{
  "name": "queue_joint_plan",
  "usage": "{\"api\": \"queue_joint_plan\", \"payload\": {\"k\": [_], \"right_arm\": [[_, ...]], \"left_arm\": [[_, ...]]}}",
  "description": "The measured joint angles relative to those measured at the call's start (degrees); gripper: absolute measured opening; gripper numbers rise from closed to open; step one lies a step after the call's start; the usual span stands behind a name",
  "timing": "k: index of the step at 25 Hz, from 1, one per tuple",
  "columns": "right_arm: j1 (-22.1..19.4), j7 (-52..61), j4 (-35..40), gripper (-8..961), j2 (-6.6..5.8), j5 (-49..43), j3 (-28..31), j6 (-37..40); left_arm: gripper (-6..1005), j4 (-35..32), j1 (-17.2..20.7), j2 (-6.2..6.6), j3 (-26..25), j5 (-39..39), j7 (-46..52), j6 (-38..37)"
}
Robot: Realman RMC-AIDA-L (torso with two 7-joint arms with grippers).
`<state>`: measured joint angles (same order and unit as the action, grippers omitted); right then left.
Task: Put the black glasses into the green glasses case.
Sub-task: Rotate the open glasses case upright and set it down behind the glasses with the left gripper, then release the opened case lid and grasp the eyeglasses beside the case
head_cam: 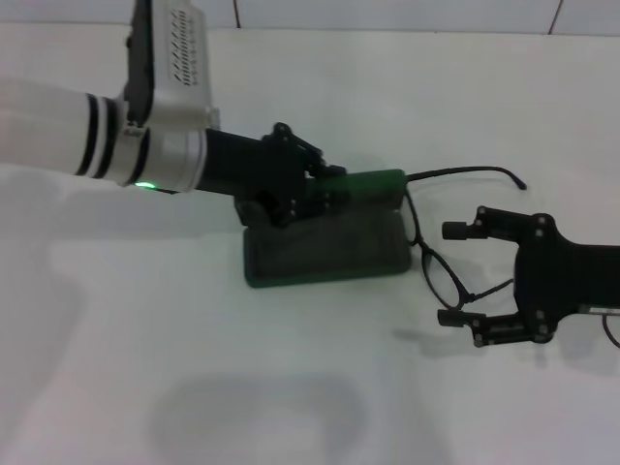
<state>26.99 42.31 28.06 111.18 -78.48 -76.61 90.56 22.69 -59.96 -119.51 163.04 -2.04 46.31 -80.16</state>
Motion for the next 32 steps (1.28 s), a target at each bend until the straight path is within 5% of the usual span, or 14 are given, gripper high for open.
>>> {"api": "queue_joint_plan", "payload": {"k": [14,21,27,32], "right_arm": [[-2.0,-0.1,0.2,841,-0.99,-0.5,2.1,0.1],[-2.1,0.0,0.7,842,-1.23,-0.5,2.9,0.1],[-1.5,0.2,2.0,842,1.07,-0.4,12.9,0.0],[2.1,16.6,15.2,841,1.2,-9.8,13.3,-4.8]], "left_arm": [[269,-3.7,3.5,-0.26,0.0,-8.4,-3.9,0.2],[480,-3.6,4.9,-0.33,-0.1,-10.2,-7.0,-4.2],[628,-5.4,13.9,1.94,-0.1,-31.6,-1.7,-18.0],[652,-6.4,18.9,0.24,-0.1,-36.4,7.7,-16.2]]}}
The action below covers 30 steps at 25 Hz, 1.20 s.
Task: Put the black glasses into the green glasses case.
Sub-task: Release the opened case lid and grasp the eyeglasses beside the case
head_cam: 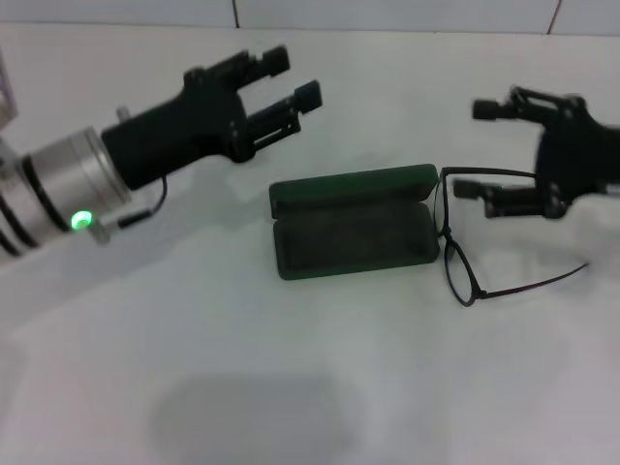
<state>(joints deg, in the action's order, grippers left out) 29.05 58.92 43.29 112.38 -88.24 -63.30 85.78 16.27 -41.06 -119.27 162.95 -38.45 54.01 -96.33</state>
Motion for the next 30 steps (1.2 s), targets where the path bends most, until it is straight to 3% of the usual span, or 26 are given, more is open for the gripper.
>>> {"api": "queue_joint_plan", "payload": {"k": [4,8,12,20,30], "right_arm": [[4.3,15.9,11.3,840,-0.01,-14.4,0.0,0.6],[8.2,30.5,20.3,837,1.32,-26.6,-0.1,2.3],[12.3,49.1,25.4,837,2.55,-35.8,-1.6,3.4],[19.0,73.2,28.2,838,2.84,-45.8,-5.2,12.7],[15.3,80.5,28.2,838,3.5,-47.6,-10.8,8.4]], "left_arm": [[651,-4.4,4.5,-0.8,0.0,-1.4,-1.8,4.1],[651,-6.4,6.7,-0.81,0.0,-1.9,-2.9,7.7],[650,-6.9,6.9,-0.76,0.0,-1.6,-2.9,8.1],[650,-6.5,6.1,-0.52,0.0,0.2,-2.9,8.4],[648,-6.1,5.5,-0.22,0.0,2.2,-2.9,9.8]]}}
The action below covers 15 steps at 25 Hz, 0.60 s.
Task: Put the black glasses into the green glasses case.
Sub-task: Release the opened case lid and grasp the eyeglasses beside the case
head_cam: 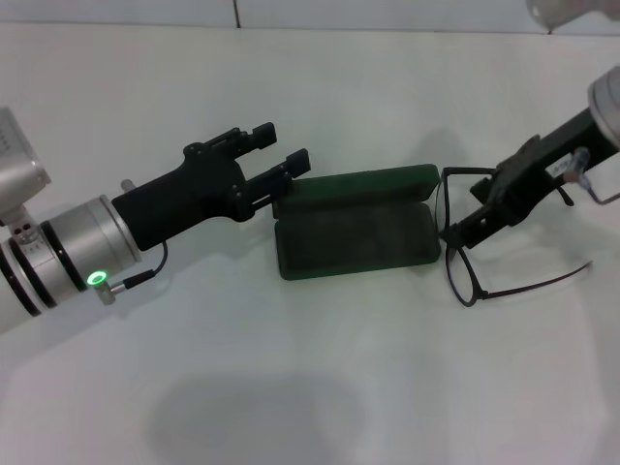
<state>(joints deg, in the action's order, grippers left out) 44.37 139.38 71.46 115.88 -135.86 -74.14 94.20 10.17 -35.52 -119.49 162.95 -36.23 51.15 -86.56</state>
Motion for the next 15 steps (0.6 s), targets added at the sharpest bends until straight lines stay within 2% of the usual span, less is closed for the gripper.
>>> {"api": "queue_joint_plan", "payload": {"k": [5,15], "right_arm": [[-1.8,1.8,-0.2,833,-0.05,-0.6,-4.3,-4.5],[-3.8,1.8,-3.4,828,0.08,-0.6,-7.2,-13.3]], "left_arm": [[648,0.5,-0.3,0.03,0.0,0.6,-0.1,0.0],[647,0.6,-0.6,-0.21,0.0,2.5,-2.5,0.0]]}}
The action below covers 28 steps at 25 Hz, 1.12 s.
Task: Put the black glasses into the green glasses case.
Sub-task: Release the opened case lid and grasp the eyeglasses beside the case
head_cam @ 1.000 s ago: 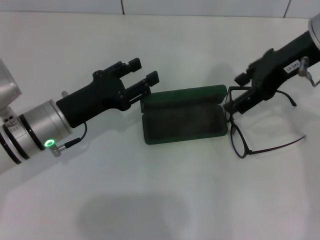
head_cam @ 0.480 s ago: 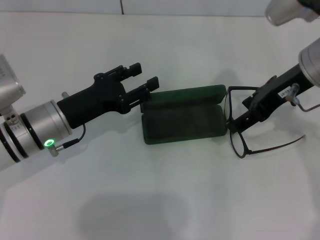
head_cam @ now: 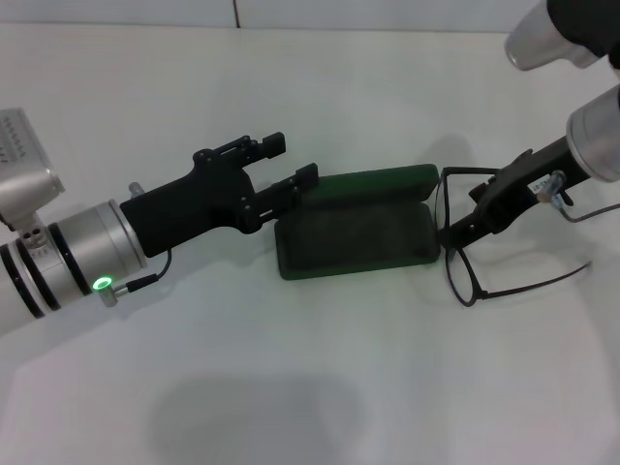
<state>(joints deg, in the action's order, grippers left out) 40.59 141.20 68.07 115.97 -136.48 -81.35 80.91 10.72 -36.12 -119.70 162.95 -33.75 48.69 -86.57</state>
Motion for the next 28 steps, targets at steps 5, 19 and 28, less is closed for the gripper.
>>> {"api": "queue_joint_plan", "payload": {"k": [5,19,28], "right_arm": [[-0.8,0.0,-1.5,828,0.13,0.3,-1.4,-4.3],[-2.5,0.0,-3.1,828,-0.42,-0.7,-2.1,-7.8],[-3.4,-0.2,-2.1,826,-0.54,-2.8,0.4,-5.1]], "left_arm": [[646,-0.4,-0.2,-0.01,0.0,0.4,-1.3,1.0],[645,-0.6,-1.7,-0.17,0.0,1.5,-1.3,2.9],[644,-0.9,-2.1,-0.2,0.0,1.8,-1.3,2.9]]}}
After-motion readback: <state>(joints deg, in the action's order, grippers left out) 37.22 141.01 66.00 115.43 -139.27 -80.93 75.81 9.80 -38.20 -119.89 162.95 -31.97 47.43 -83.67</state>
